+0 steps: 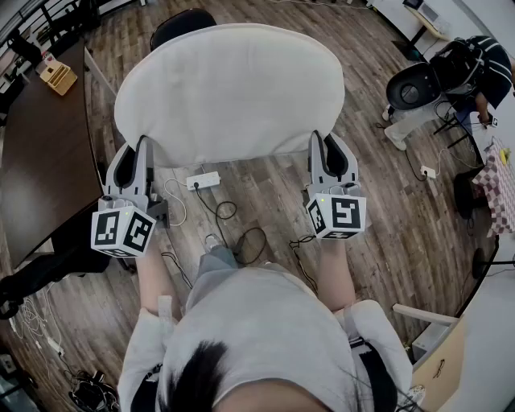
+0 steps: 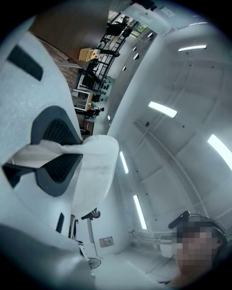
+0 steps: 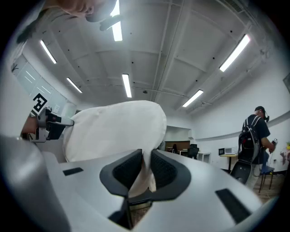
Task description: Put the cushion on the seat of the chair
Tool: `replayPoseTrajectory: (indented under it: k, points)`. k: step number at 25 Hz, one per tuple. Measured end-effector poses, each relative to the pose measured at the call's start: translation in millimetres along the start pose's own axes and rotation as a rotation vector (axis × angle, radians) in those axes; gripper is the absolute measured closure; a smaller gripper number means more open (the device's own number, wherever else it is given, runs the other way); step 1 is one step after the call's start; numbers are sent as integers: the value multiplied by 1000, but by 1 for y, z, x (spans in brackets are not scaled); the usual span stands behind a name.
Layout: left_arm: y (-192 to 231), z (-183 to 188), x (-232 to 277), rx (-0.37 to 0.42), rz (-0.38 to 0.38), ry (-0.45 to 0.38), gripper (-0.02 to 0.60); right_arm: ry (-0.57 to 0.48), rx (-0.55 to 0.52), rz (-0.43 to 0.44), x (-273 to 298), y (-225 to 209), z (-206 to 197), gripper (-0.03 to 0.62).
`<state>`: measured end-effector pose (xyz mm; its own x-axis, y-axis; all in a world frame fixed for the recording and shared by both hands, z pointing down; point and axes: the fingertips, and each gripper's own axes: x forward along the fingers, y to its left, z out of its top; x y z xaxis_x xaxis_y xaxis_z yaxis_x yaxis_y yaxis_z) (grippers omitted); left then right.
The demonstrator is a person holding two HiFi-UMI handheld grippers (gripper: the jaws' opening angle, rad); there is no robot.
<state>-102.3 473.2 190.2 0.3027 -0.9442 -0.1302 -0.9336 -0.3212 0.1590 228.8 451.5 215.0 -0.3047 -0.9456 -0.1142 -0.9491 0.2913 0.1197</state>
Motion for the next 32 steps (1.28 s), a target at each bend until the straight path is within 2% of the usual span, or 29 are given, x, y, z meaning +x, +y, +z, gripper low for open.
replayPoseTrajectory:
  k: [13,32]
  points:
    - [34,5,19,-7,-24,1,526,2,-8,-21,29,19,1,539]
    - [116,8,53,-9,-86,1,526,-1,9,-90,90,69,-9,539]
